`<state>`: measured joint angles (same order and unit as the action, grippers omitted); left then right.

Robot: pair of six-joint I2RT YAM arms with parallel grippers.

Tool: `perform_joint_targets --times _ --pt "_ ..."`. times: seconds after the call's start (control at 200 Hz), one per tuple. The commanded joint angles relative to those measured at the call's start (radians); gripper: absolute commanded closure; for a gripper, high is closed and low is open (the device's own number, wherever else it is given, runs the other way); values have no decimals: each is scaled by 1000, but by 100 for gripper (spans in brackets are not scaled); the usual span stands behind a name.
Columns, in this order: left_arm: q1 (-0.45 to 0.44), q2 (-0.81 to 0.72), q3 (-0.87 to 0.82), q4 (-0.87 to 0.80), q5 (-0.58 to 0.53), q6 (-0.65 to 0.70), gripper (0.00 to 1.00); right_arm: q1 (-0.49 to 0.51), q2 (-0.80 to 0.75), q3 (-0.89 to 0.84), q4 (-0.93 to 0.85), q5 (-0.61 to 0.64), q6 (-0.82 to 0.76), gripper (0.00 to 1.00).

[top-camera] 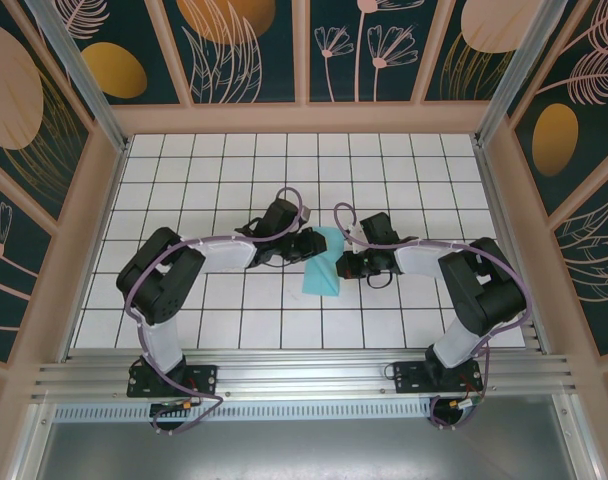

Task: Fold a paper plane with a square sheet of paper (pick it up from the middle)
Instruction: Fold the triangle a second time at the center of the table.

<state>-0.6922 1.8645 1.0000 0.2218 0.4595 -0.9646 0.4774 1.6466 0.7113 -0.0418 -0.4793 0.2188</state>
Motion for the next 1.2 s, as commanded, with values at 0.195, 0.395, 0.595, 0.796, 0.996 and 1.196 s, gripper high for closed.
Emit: perform_joint_targets --times 0.195,0.395,0.595,0.796,0.996,1.196 --pt "4 51 -22 85 48 -23 77 -8 22 -20 -25 20 8 99" --pt "3 36 -56 75 28 -12 76 -8 -1 -18 -4 -27 14 99" --pt "5 18 -83 98 24 -21 75 -8 -5 -9 -12 -28 12 98" --pt "5 44 -78 118 36 -25 74 -8 7 -24 -6 -15 19 98" --pt "4 79 -94 117 30 -23 74 -8 3 -23 -8 -17 23 98" --pt "4 84 -115 82 3 4 74 -8 -3 -15 -13 -10 29 97"
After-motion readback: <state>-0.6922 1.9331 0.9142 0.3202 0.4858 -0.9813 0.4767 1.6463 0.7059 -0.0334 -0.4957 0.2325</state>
